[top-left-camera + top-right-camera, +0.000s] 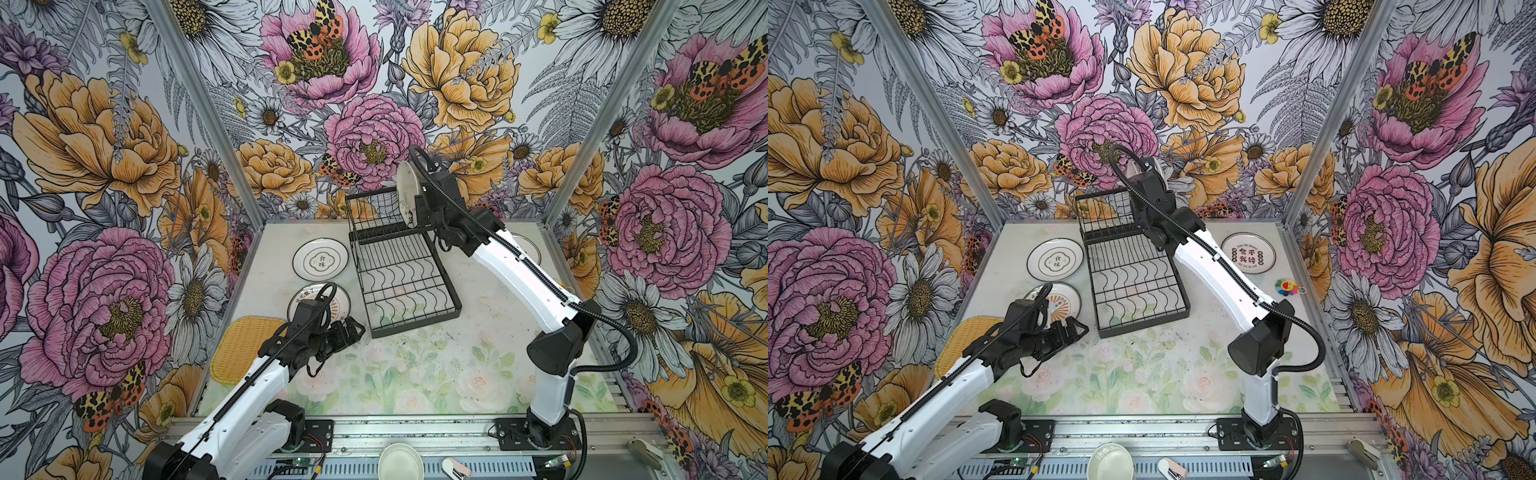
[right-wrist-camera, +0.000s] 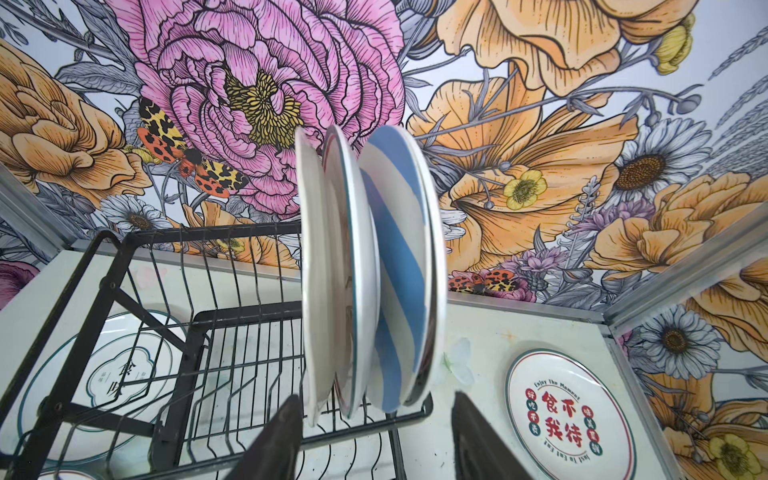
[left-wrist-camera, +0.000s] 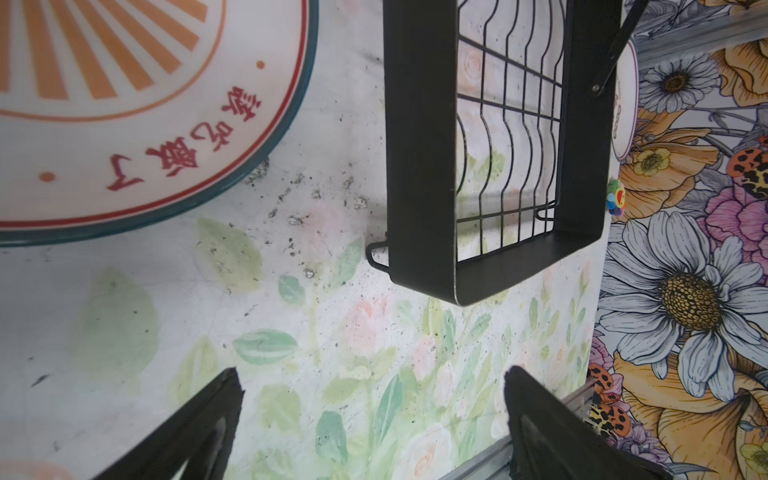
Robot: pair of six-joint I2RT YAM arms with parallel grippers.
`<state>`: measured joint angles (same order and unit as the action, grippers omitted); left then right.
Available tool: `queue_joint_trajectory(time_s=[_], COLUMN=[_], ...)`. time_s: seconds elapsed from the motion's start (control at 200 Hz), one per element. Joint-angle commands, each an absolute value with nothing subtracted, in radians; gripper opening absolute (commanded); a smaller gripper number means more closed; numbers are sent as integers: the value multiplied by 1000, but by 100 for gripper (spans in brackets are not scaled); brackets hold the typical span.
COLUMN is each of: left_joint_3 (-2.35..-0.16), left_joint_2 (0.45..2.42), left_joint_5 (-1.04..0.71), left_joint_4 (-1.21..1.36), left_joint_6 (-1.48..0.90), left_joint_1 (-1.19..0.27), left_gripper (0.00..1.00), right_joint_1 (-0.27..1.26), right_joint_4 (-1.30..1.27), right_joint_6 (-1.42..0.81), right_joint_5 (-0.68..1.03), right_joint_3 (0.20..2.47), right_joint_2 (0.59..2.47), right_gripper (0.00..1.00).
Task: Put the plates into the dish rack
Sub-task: 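Open the right gripper and draw it back from the rack while the left gripper rises, then move the left gripper over the orange sunburst plate beside the rack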
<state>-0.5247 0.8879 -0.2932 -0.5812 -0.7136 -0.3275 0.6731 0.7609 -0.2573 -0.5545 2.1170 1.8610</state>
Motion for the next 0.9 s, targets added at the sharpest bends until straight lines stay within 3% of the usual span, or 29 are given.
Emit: queue_joint_trajectory(time_s=[0.0, 0.515, 0.896], left_joint_3=[-576, -940, -1226], left_joint_2=[890, 1252, 1636], left_joint_5=[-221, -39, -20], left_joint_4=[-633, -687, -682], left_joint_6=[-673, -422, -253], left_joint_1=[-299, -58, 26], left_gripper=[98, 82, 71], right_joint_1=[677, 680, 674], right_joint_4=[753, 753, 754], right_joint_6=[-309, -489, -528], right_joint_5=[-504, -407, -397], right_joint_3=[2042, 1474, 1333], right_joint_2=[1771, 1363, 1267], right_gripper=[59, 62, 64])
